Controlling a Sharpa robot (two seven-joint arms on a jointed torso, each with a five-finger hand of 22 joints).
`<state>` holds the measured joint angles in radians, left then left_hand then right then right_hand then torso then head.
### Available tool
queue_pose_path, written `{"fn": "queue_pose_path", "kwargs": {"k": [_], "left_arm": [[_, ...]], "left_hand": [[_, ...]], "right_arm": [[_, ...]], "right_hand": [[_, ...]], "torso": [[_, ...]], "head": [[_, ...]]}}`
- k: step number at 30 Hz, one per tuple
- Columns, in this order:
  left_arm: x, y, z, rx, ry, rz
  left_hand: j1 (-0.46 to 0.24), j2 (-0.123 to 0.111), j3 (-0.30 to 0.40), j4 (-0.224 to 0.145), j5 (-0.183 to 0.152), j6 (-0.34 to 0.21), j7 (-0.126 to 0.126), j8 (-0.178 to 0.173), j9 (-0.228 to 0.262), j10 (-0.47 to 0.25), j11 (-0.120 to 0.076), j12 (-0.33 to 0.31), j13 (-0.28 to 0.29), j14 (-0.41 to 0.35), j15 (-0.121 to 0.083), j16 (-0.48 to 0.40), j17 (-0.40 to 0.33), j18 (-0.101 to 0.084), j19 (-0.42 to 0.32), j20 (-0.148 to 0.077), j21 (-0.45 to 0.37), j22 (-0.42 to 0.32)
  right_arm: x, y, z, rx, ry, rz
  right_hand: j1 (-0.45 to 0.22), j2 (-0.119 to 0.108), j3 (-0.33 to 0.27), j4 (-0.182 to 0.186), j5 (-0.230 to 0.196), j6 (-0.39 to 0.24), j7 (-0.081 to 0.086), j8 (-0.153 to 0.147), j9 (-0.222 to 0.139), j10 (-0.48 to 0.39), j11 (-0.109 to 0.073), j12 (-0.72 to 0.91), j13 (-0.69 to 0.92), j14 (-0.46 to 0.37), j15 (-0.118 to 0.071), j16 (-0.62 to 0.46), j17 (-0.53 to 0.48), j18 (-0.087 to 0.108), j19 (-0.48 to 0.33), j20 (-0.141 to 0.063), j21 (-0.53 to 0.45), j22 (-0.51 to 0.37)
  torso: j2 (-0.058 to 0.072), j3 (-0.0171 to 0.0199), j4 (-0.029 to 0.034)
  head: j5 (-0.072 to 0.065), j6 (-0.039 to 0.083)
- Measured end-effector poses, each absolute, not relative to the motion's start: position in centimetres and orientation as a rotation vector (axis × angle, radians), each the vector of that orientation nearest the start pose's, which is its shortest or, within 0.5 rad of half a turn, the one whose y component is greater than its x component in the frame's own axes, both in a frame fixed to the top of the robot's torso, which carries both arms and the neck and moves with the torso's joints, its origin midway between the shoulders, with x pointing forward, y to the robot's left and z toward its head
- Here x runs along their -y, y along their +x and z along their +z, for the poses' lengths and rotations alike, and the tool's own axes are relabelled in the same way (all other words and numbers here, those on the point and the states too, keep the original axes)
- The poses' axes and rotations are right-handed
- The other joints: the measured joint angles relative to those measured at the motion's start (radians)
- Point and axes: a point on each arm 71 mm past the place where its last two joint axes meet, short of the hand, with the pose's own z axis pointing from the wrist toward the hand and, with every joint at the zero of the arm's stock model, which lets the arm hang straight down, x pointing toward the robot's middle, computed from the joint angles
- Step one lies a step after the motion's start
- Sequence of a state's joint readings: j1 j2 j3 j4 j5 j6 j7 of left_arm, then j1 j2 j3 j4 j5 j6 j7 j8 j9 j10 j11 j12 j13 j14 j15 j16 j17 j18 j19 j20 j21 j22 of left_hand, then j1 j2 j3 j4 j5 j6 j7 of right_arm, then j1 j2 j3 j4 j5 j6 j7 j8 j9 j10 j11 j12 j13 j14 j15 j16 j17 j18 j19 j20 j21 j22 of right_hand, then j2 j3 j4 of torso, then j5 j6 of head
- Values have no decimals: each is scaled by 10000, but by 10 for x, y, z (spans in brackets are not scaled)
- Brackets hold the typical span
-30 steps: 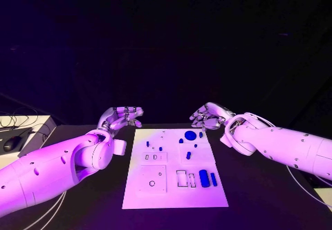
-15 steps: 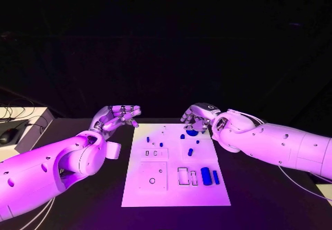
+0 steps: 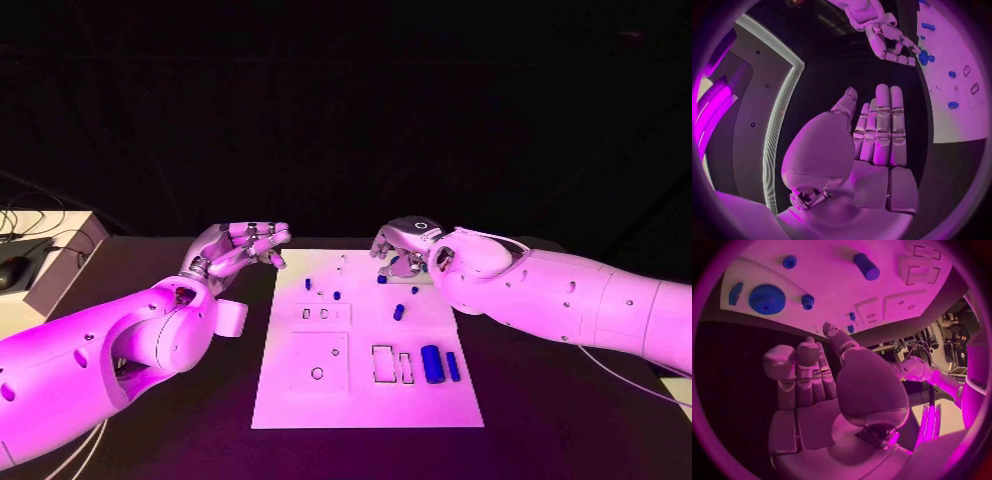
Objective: Assemble the parts on the task board
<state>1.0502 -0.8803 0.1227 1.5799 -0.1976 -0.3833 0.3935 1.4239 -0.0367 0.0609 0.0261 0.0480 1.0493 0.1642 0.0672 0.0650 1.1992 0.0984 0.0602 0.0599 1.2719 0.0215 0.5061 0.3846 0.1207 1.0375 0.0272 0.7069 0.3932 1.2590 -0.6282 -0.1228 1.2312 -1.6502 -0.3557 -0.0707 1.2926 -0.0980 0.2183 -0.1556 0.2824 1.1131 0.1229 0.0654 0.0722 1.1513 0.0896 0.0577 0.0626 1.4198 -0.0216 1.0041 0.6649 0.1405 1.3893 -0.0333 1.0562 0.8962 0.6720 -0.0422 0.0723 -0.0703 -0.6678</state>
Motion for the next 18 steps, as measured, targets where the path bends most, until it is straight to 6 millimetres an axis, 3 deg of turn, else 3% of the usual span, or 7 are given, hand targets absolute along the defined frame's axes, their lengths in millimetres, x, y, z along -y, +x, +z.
{"fn": "queue_pose_path", "kwargs": {"k": [12, 18], "left_arm": [[-216, 475, -181, -13615, -10062, -15061], [-217, 475, -181, -13637, -10066, -15053]], "left_hand": [[0, 0, 0, 0, 0, 0, 0, 0, 0, 0, 0, 0, 0, 1, 0, 0, 0, 0, 1, 0, 48, -2], [0, 0, 0, 1, 0, -36, 36, 0, 0, -38, 38, 1, 0, 1, 0, 0, -1, 0, 1, 0, 47, -3]], "right_arm": [[173, 536, -199, -15950, -4375, 4220], [174, 536, -202, -16114, -4535, 4018]], "right_hand": [[129, -128, -112, 220, 0, -89, -92, 0, 0, -120, -16, 0, 0, -1, -3, 143, -182, 279, 151, 100, -519, 257], [182, -182, -87, 333, 0, -89, -92, 0, 0, -120, -17, 0, 1, -38, 35, 269, -354, 277, 312, 81, -915, 766]], "torso": [[116, -74, 123], [158, -105, 177]], "head": [[-77, -59], [-167, -66]]}}
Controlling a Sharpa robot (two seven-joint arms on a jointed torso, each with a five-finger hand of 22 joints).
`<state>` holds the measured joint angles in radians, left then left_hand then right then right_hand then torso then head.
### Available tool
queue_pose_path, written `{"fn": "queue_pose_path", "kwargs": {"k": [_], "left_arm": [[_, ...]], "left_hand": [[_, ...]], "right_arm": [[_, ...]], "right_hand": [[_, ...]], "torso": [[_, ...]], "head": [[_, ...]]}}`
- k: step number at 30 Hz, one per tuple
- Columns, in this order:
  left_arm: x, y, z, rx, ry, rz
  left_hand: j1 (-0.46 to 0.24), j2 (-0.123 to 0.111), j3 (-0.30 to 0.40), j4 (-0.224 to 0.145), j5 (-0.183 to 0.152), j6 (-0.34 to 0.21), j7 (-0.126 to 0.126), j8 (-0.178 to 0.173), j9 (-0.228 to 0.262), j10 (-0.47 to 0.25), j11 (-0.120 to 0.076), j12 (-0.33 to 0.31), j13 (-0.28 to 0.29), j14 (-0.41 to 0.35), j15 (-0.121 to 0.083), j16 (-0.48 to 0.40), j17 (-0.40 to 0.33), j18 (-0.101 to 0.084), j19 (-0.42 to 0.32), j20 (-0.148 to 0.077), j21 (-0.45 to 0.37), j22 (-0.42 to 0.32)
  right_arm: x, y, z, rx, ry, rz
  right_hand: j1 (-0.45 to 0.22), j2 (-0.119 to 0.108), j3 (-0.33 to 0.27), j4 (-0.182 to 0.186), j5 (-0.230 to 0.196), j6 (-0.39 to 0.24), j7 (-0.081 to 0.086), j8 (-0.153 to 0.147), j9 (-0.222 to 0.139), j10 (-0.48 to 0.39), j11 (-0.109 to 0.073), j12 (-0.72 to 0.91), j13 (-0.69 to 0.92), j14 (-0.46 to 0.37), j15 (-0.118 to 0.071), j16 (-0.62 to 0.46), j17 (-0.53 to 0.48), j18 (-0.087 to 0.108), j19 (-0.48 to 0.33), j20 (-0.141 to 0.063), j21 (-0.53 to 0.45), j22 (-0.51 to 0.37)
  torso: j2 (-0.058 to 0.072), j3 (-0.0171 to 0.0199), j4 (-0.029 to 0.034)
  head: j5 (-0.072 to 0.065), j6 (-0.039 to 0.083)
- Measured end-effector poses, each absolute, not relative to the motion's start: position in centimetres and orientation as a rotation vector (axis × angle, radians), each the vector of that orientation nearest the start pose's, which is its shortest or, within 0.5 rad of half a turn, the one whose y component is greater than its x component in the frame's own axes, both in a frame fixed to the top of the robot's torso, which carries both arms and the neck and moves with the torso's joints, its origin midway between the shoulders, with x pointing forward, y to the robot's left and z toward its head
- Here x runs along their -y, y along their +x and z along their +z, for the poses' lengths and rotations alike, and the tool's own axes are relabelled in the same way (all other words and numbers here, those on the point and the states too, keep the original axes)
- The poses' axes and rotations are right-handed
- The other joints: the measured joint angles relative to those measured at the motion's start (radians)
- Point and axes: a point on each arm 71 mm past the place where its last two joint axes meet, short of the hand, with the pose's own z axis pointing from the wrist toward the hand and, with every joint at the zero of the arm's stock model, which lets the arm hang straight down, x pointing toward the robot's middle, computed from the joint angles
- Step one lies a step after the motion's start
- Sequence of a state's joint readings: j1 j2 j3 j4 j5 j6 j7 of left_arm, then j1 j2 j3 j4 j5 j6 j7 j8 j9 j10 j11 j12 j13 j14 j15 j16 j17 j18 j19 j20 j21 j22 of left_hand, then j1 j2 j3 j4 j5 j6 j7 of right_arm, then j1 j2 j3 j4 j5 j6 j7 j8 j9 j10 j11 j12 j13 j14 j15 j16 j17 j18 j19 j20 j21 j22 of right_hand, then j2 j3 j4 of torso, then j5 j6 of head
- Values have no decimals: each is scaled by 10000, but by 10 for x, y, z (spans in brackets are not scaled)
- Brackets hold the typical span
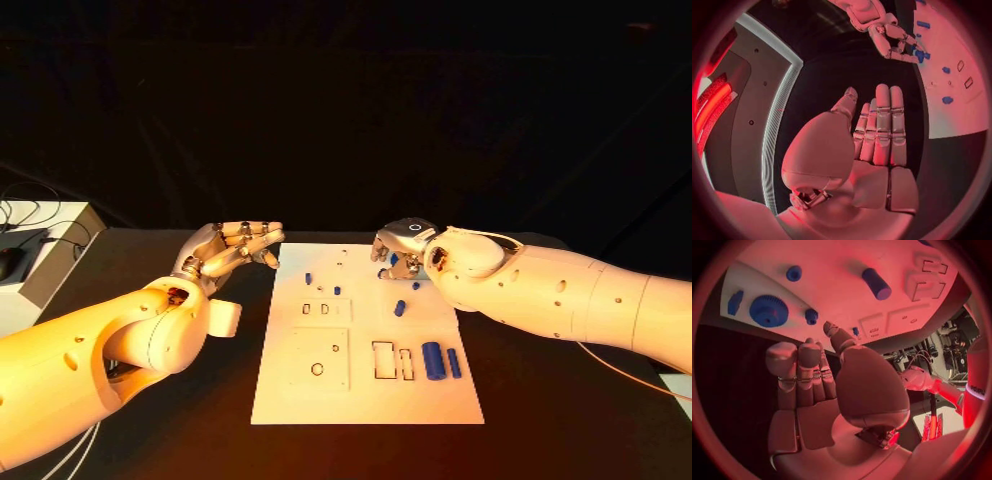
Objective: Assemble the parts on the task board
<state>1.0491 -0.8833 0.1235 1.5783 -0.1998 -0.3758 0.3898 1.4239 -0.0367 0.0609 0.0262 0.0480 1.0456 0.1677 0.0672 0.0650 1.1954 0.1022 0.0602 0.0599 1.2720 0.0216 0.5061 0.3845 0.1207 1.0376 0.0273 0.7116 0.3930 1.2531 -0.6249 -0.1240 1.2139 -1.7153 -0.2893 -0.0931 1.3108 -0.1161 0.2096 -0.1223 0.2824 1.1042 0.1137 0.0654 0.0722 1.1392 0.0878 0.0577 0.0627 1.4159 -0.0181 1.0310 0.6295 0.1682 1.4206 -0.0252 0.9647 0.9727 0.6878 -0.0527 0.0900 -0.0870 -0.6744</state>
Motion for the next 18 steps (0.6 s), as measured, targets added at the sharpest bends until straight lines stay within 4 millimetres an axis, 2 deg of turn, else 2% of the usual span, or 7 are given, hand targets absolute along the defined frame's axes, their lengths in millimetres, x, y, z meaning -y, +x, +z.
{"fn": "queue_pose_path", "kwargs": {"k": [8, 10, 17, 18], "left_arm": [[-218, 475, -182, -13663, -10072, -15046], [-218, 475, -182, -13671, -10075, -15047], [-218, 475, -182, -13701, -10080, -15063], [-218, 475, -182, -13704, -10081, -15063]], "left_hand": [[0, 0, 0, 0, 0, 0, 0, 0, 0, 0, 0, 0, 0, 0, 0, 0, -1, 0, 0, 0, 0, -1], [0, 0, 0, 0, 0, 0, 0, 0, 0, 0, 0, 0, 0, 1, 0, 0, -1, 0, 0, 0, 0, -1], [0, 0, -29, -29, 0, 0, 0, 0, 0, 0, -1, 0, 0, 0, 0, 0, -2, 0, -37, 38, 68, -27], [0, 0, -29, -28, 0, 0, 0, 0, 0, 0, 0, 0, 0, 1, 0, 0, -2, 0, -37, 38, 68, -27]], "right_arm": [[175, 537, -208, -16316, -4687, 3797], [175, 537, -209, -16339, -4709, 3771], [177, 538, -211, -16385, -4769, 3650], [177, 538, -211, -16383, -4772, 3617]], "right_hand": [[0, 0, 120, -61, 0, 0, 0, 0, 0, 1, -1, 0, 0, 1, -1, 48, -70, -1, 104, 4, -432, 570], [2, 2, 231, -65, 32, 39, -21, 0, 0, 18, 0, 0, -6, 1, -1, 48, -71, -5, 128, -19, -432, 640], [-41, 71, 734, -150, 62, 164, 91, 0, 0, 117, -39, 0, -18, 2, -2, 48, -94, -19, 176, 2, -649, 838], [-41, 71, 840, -152, 62, 201, 54, 0, 0, 117, -39, 0, -21, 2, -2, 47, -94, -20, 176, 2, -699, 882]], "torso": [[53, -23, 35], [64, -28, 40], [103, -45, 48], [106, -46, 50]], "head": [[-40, 17], [-55, 21], [-67, 31], [-69, 32]]}}
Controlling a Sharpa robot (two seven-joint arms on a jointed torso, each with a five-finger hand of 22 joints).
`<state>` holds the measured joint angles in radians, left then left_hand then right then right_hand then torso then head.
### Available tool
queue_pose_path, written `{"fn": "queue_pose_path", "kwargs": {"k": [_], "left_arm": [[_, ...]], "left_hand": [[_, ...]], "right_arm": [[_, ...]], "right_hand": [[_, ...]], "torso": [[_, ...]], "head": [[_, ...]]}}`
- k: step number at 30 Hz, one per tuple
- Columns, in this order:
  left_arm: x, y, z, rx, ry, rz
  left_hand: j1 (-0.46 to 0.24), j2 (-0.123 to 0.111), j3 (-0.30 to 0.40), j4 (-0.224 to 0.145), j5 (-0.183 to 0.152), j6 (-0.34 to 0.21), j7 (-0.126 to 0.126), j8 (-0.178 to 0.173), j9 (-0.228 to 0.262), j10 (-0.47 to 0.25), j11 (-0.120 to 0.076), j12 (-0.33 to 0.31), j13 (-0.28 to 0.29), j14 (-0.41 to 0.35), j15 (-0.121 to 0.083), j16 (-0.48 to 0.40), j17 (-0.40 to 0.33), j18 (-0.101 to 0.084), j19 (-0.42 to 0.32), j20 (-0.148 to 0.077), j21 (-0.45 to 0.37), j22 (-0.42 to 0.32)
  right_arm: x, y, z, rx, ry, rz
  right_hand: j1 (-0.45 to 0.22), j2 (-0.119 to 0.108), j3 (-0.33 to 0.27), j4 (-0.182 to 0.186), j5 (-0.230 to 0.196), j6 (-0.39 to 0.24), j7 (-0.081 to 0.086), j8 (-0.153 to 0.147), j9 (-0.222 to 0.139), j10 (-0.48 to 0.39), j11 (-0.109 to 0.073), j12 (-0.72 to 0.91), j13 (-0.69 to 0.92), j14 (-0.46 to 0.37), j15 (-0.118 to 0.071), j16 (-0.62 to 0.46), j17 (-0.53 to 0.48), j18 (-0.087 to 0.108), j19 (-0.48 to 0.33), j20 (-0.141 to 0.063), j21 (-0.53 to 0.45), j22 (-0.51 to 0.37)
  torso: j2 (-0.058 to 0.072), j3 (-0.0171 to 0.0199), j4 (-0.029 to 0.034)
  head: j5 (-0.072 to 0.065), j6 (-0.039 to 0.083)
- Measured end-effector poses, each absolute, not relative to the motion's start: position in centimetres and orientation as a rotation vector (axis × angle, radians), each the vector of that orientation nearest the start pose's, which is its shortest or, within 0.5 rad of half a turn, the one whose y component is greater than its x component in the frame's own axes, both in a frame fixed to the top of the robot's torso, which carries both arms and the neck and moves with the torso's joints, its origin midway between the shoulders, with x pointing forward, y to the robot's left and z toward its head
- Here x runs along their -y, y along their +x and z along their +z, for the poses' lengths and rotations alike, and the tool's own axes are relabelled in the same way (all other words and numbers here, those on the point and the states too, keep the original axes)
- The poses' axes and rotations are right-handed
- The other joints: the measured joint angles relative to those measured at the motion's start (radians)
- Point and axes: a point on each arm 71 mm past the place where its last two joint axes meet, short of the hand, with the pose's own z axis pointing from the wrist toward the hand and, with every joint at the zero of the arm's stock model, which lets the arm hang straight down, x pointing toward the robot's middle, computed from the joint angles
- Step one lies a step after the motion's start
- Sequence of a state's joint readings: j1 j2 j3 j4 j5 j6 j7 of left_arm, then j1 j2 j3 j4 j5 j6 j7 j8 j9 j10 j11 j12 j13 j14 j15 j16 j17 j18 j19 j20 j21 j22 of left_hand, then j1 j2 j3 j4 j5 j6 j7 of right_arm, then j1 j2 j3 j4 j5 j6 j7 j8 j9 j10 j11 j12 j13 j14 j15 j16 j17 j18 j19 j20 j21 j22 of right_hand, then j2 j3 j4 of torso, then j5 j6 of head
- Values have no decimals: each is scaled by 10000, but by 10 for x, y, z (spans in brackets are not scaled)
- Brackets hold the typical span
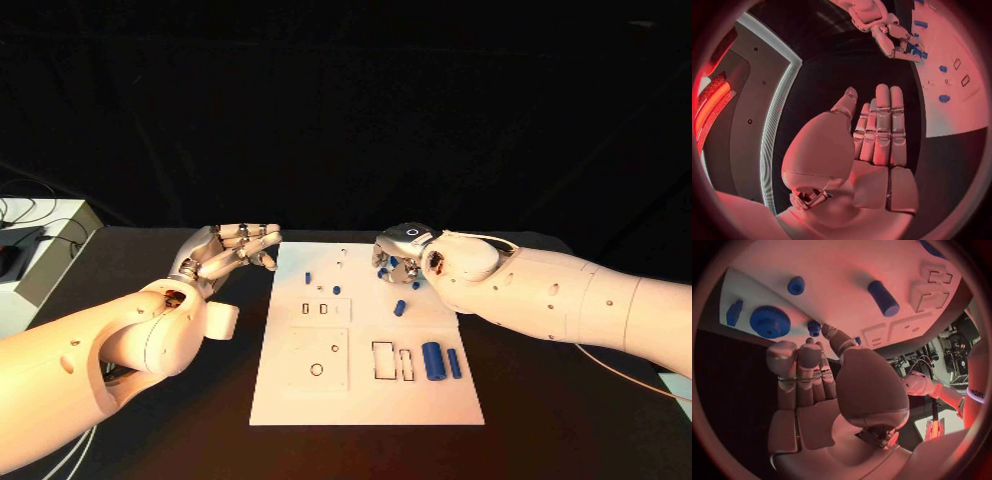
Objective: Assemble the parts on the task board
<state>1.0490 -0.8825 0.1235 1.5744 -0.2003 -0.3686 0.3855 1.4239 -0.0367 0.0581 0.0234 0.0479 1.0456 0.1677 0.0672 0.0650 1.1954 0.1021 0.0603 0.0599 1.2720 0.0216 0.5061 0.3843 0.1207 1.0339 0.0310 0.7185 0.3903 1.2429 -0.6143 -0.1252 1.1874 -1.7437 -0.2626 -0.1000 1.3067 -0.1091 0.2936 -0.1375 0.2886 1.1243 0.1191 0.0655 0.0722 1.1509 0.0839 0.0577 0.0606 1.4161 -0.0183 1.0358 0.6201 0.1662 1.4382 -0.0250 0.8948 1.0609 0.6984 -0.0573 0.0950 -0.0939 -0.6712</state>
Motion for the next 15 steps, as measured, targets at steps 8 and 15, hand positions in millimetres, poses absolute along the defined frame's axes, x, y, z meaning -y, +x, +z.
{"fn": "queue_pose_path", "kwargs": {"k": [8, 15], "left_arm": [[-219, 476, -183, -13722, -10095, -15040], [-219, 477, -183, -13732, -10107, -15022]], "left_hand": [[0, 0, 0, 0, 0, 0, 0, 0, 0, 0, 0, 0, 0, 0, 0, 0, -1, 1, 1, -1, 0, 0], [0, 0, 0, 0, 0, 0, 0, 0, 0, 0, 0, 0, 0, 0, 0, 0, -2, 0, -19, -22, 0, -18]], "right_arm": [[181, 540, -212, -16390, -4763, 3466], [180, 541, -212, -16384, -4787, 3437]], "right_hand": [[-39, 39, 338, -5, 0, 44, 27, 0, 0, 0, 0, 0, 0, 0, 0, -1, 0, -47, 54, -13, -171, 258], [-81, 81, 407, 8, 0, 44, 27, 0, 0, 0, 0, 0, 0, 0, 0, -3, -9, -55, 103, -32, -265, 389]], "torso": [[29, -19, 21], [62, -37, 33]], "head": [[-12, -11], [-26, -15]]}}
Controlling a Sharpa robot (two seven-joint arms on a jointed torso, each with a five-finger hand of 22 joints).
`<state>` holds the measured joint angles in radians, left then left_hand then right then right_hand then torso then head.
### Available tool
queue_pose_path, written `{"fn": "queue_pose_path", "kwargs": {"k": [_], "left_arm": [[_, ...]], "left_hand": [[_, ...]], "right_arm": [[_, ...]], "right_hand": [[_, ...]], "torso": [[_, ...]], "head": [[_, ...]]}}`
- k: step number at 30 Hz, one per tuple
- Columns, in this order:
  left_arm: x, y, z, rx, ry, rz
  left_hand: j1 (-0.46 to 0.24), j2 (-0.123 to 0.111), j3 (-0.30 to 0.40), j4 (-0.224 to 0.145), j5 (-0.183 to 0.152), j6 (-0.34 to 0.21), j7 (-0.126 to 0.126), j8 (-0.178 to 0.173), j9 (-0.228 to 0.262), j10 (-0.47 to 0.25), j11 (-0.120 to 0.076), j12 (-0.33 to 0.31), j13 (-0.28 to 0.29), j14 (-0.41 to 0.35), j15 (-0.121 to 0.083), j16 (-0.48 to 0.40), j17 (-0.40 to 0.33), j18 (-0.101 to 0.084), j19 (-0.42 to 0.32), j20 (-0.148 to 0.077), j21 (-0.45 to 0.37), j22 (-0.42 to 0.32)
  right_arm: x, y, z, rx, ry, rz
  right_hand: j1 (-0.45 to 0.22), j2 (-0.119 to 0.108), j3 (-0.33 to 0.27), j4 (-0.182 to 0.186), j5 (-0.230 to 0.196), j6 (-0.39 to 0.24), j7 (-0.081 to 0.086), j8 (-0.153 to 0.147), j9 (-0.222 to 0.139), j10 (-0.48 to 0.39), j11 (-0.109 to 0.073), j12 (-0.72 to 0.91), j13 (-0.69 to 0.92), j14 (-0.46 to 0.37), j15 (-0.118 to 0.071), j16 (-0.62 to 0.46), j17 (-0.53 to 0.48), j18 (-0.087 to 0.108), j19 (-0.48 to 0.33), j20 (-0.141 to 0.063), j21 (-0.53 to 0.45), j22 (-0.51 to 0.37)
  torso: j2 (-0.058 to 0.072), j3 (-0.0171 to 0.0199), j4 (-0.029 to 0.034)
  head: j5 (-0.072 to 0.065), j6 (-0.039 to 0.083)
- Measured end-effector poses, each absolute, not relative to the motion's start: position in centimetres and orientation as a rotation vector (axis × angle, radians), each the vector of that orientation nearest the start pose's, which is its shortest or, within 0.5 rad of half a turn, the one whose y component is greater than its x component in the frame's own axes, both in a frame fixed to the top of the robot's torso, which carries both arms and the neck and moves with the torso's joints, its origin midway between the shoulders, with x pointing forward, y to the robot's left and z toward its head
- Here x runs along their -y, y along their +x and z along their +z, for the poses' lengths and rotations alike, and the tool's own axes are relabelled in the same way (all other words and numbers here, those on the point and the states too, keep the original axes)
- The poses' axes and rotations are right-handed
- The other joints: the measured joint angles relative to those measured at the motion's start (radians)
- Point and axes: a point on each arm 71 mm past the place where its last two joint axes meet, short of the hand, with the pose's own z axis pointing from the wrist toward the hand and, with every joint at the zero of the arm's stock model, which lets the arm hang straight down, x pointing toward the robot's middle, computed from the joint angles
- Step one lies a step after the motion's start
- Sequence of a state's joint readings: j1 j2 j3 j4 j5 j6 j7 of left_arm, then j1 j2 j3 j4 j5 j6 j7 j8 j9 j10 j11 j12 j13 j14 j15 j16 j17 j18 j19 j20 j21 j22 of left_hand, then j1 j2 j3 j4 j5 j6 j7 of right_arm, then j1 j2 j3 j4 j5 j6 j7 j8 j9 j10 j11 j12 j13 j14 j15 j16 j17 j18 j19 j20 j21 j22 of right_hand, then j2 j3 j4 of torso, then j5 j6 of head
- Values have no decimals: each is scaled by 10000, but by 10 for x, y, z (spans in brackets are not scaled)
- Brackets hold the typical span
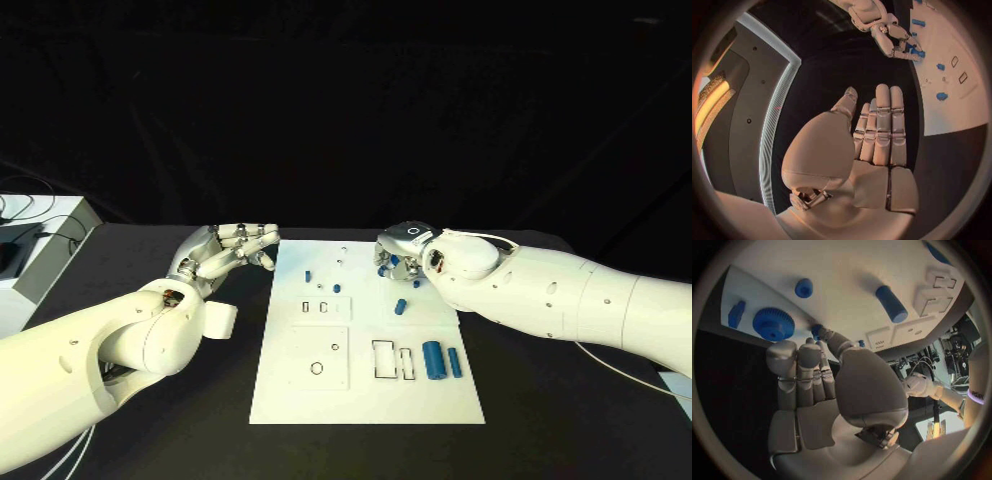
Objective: Assemble the parts on the task board
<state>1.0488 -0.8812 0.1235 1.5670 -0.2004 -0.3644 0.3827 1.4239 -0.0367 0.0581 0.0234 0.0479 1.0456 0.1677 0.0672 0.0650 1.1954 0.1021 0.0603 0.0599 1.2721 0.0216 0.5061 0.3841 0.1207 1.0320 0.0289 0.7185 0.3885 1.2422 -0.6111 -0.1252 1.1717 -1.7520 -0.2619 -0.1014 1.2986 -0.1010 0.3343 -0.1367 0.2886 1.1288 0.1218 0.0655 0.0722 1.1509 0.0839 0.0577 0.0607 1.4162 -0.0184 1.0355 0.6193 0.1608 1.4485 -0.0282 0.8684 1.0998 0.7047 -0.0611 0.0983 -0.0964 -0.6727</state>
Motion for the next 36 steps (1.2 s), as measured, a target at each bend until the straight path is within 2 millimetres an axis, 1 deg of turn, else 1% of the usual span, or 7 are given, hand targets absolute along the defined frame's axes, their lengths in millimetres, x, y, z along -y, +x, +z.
{"fn": "queue_pose_path", "kwargs": {"k": [5, 7, 20, 24, 27, 31, 36], "left_arm": [[-219, 477, -184, -13750, -10116, -15019], [-219, 477, -184, -13757, -10120, -15015], [-221, 478, -185, -13804, -10156, -14969], [-221, 478, -185, -13816, -10171, -14947], [-221, 478, -185, -13824, -10177, -14941], [-222, 478, -186, -13837, -10189, -14928], [-222, 479, -186, -13844, -10201, -14907]], "left_hand": [[0, 0, 0, 0, 0, 0, 0, 0, 0, 0, 0, 0, 0, 0, 0, 0, 0, 0, -17, -17, 0, -4], [0, 0, 0, 0, 0, 0, 0, 0, 0, 0, 0, 0, 0, 0, 0, 0, -1, 1, -17, -17, 0, -4], [0, 0, 0, 0, 0, 0, 0, 0, 0, 0, 0, 1, 0, -3, 3, 0, -2, 0, -15, -16, 6, -26], [0, 0, 0, 0, 0, 0, 0, 0, 0, 0, 0, 1, 0, -38, 38, 0, -2, -1, -16, -16, 39, -40], [0, 0, 0, 0, 0, 0, 0, 0, 0, 0, 0, 1, 0, -37, 38, 0, -2, 0, -16, -16, 38, -41], [-40, 40, 0, 0, 0, 0, -1, 0, 0, -35, 35, 2, 0, -37, 38, 0, -2, 0, -15, -16, 38, -40], [-40, 40, 3, -2, 0, -37, 36, 0, 0, -35, 35, 3, 0, -37, 38, 0, -2, 0, -15, -16, 38, -53]], "right_arm": [[180, 542, -212, -16386, -4799, 3424], [180, 542, -212, -16390, -4802, 3417], [179, 542, -212, -16373, -4795, 3385], [179, 542, -211, -16360, -4799, 3388], [178, 542, -211, -16351, -4803, 3393], [178, 542, -211, -16340, -4803, 3398], [177, 541, -210, -16284, -4758, 3401]], "right_hand": [[1, -1, 41, -41, 0, 67, 5, 0, 9, -1, 0, 0, 0, 0, 0, -3, 0, -56, 6, 5, -165, 170], [2, -2, 41, -41, 0, 67, 5, 0, 9, 34, 35, -1, -1, 0, 0, -4, 0, -60, 111, 2, -387, 382], [3, -3, 83, 1, 0, 153, -6, -1, 16, 140, 2, -1, -1, 0, 0, -5, 13, -74, 110, 2, -1056, 1140], [-63, 97, 126, 44, -1, 312, -57, -23, 22, 195, -54, 0, 2, 0, 0, -5, 35, -79, 109, 1, -1056, 1248], [-38, 305, 243, 119, -37, 461, -99, -79, 57, 368, -99, -1, -1, 1, 0, -5, 49, -140, 146, -37, -1056, 1343], [-74, 423, 434, 126, -54, 662, -153, -85, 93, 649, -169, -32, -22, -32, -35, -5, 85, -156, 162, -54, -1056, 1471], [-103, 529, 530, 72, 2, 748, -141, -38, 150, 810, -224, -68, -22, 5, -72, -6, 137, -215, 197, -89, -1056, 1618]], "torso": [[29, -15, 12], [35, -19, 14], [69, -44, 38], [79, -55, 39], [86, -60, 40], [91, -65, 40], [95, -72, 45]], "head": [[-4, -4], [-4, -11], [-3, -3], [-8, -2], [-10, -2], [-12, -2], [-12, 14]]}}
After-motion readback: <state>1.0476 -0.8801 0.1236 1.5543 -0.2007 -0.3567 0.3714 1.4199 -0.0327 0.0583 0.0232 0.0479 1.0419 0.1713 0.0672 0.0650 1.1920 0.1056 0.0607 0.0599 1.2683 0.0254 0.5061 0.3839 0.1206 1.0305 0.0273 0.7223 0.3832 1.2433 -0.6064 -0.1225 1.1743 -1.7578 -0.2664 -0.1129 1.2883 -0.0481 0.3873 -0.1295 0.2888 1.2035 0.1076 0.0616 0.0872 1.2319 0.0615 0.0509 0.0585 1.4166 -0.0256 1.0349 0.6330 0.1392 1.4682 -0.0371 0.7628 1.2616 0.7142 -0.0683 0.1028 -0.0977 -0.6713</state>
